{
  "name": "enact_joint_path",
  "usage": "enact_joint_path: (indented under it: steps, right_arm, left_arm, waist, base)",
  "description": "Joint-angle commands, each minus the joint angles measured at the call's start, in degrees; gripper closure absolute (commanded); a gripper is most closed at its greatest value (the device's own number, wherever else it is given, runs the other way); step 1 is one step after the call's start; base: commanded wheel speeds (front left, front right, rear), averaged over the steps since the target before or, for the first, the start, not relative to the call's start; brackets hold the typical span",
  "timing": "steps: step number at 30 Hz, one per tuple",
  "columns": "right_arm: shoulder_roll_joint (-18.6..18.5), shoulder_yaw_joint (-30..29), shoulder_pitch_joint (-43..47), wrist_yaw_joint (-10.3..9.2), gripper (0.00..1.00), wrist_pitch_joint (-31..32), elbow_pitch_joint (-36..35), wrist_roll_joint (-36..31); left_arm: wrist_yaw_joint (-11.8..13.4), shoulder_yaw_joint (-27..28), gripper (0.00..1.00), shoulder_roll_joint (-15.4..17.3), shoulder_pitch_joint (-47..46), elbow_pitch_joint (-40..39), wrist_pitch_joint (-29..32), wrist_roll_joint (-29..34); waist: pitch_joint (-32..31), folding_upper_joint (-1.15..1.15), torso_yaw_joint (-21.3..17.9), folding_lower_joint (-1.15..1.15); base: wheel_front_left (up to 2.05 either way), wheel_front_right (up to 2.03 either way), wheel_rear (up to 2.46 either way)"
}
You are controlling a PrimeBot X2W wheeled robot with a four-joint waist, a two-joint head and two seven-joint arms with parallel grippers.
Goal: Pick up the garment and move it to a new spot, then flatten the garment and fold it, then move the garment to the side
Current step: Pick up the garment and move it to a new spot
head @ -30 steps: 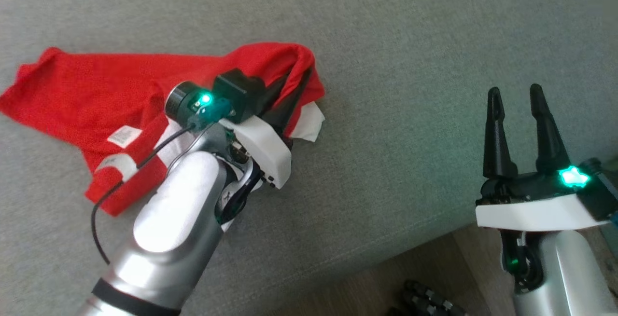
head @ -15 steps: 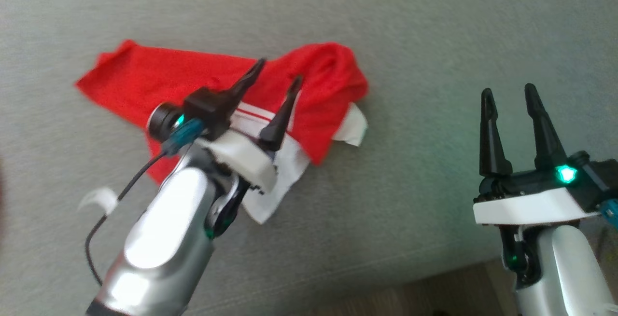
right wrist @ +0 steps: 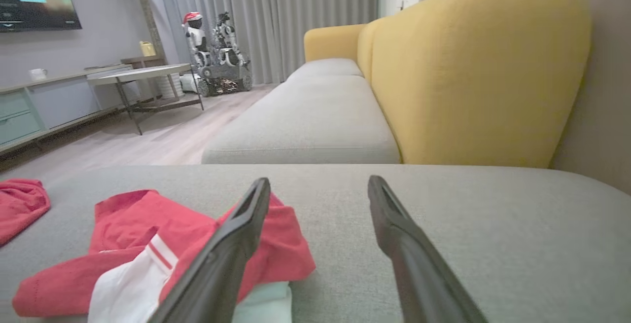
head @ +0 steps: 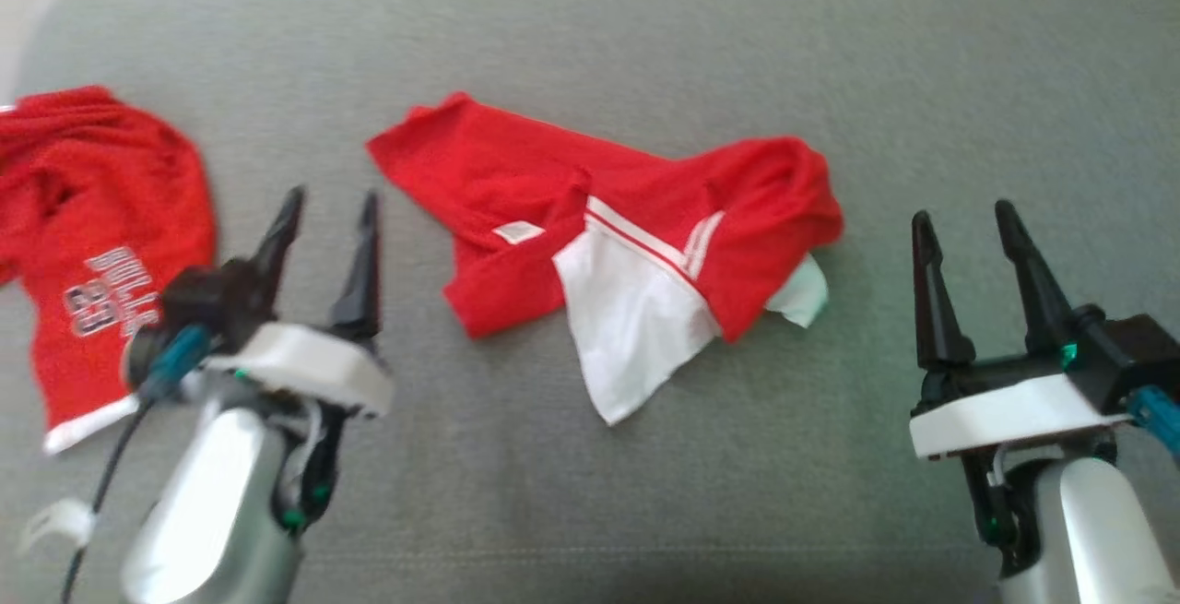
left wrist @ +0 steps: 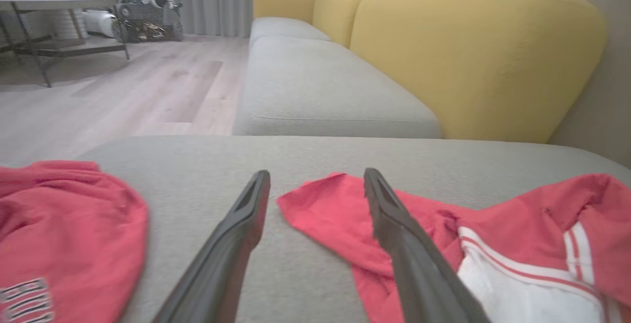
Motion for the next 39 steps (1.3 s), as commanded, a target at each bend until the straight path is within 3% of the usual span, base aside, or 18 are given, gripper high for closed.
enact_joint_path:
  steps: [1, 11, 39]
  right_arm:
    - [-0.28, 1.28, -0.62, -0.04, 0.00, 0.21, -2.17, -0.46]
    - [-0.28, 0.70, 2.54, -0.04, 0.00, 2.15, -2.20, -1.69]
    - [-0.28, -1.54, 9.37, -0.04, 0.00, 3.47, -2.40, 0.37]
  left_arm:
    - [0.47, 2.72, 0.00, 1.69, -0.62, -2.15, -0.56, -0.42]
    - [1.78, 4.93, 0.00, 4.78, 7.46, -6.96, -1.22, -0.89]
    - [3.59, 1.10, 0.00, 7.27, 16.28, -14.58, 2.22, 0.68]
  waist:
    - [-2.18, 0.00, 2.20, 0.00]
    - [-5.70, 0.00, 4.58, 0.00]
    - [-11.47, 0.00, 2.23, 0.00]
  base:
    - [0.00, 0.00, 0.00]
    - [0.00, 0.00, 0.00]
    - [0.00, 0.00, 0.00]
